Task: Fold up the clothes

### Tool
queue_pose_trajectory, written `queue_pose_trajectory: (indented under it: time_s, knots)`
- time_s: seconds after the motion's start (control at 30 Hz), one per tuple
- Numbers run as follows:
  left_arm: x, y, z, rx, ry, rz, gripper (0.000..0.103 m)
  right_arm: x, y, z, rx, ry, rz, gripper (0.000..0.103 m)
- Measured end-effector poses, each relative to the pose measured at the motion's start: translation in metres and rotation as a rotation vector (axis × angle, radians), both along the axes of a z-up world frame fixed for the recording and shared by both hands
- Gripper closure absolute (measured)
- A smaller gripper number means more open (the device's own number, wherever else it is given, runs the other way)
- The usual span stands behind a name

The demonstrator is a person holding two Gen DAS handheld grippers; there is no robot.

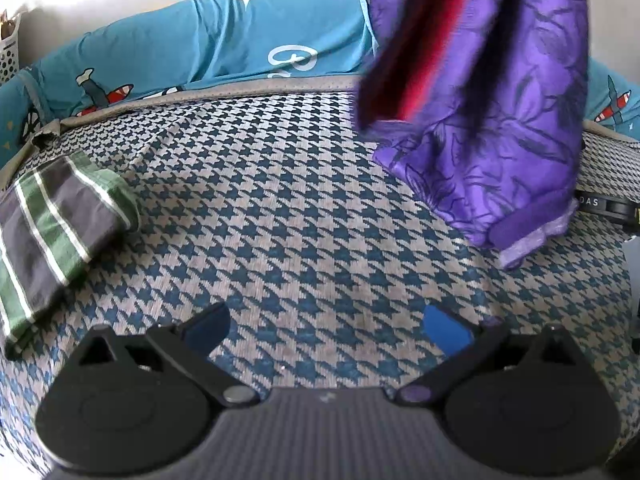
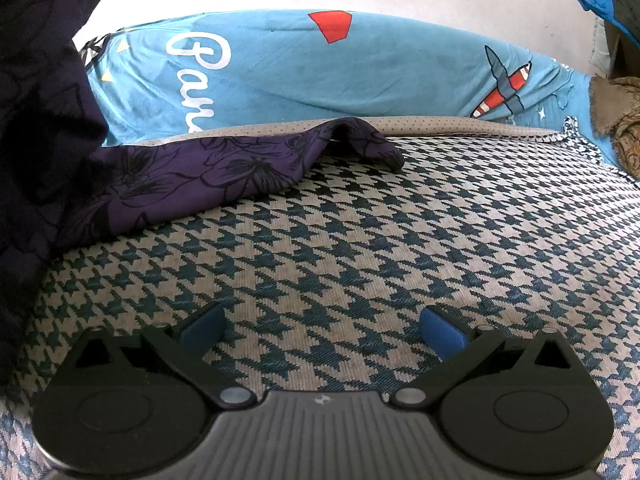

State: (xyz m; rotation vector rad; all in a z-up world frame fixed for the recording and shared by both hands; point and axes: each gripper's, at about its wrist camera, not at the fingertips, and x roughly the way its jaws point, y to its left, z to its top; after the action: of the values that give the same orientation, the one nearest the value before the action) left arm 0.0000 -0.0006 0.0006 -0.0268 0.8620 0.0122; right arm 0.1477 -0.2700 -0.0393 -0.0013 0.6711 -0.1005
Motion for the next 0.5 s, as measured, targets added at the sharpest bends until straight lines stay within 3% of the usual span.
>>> queue_pose_trajectory:
  time_s: [0.5]
  knots:
    - [-0.007, 0.013, -0.01, 0.005, 0.018, 0.017, 0.0, 0.0, 0.001, 0.0, 0.0, 0.0, 0.0, 0.0]
